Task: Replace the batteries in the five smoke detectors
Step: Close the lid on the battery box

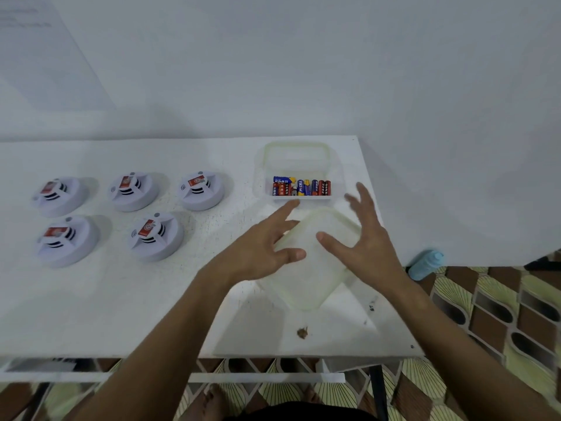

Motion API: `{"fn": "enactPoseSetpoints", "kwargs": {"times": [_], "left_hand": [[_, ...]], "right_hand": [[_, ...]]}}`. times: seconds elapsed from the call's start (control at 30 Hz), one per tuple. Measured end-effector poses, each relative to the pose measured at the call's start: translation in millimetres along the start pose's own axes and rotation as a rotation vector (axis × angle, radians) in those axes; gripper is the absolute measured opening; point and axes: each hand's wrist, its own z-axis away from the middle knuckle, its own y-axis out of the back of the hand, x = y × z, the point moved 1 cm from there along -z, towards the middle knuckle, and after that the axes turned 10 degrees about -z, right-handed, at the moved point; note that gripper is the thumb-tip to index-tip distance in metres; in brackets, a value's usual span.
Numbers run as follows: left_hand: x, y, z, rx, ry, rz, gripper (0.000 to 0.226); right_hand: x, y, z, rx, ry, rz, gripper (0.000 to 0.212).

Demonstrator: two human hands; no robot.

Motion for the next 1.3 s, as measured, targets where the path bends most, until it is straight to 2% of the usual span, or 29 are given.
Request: {"fn": "enactPoseSetpoints", "kwargs": {"times": [0.07,0.17,0.23,0.4,0.5,0.57,0.63,0.7,0.8,1.03,1.2,1.3], "left_hand": [[7,2,-1,0.137,0.013,-0.100,0.085],[9,-7,11,0.488,0.138,-0.218,0.075],[8,-25,25,0.608,0.226,-0.212,0.069],[9,-63,43,0.539,0.274,0.137,0.082],[8,-56,37,0.542,0.265,0.188,0.083],[8,-47,33,0.520,0.255,0.216,0.083],[8,-41,30,0.495,0.246,0.236,0.083],[6,-38,26,0.505,0.241,0.255,0.084],[1,-39,21,0.539,0.237,0.290,0.084],[-4,-41,15,0.561,0.202,0.324,0.084],[-5,-30,15,0.529,0.225,0.259,0.078],[-6,-2,10,0.595,0.210,0.172,0.065]], "right_hand": [[0,4,-4,-0.047,-0.018,0.068,0.097],[3,1,3,0.035,-0.061,0.080,0.095],[5,-7,14,0.095,-0.090,0.118,0.091],[6,-20,24,0.166,-0.124,0.138,0.087],[10,-10,16,0.111,-0.128,-0.014,0.094],[14,-1,8,0.046,-0.147,-0.119,0.105],[17,3,0,-0.015,-0.156,-0.134,0.112],[21,1,-3,-0.036,-0.155,-0.160,0.109],[25,-6,4,0.018,-0.138,-0.245,0.104],[26,-11,5,0.027,-0.158,-0.204,0.099],[15,-2,1,-0.013,-0.136,-0.041,0.092],[3,15,-13,0.018,-0.058,0.073,0.076]]}}
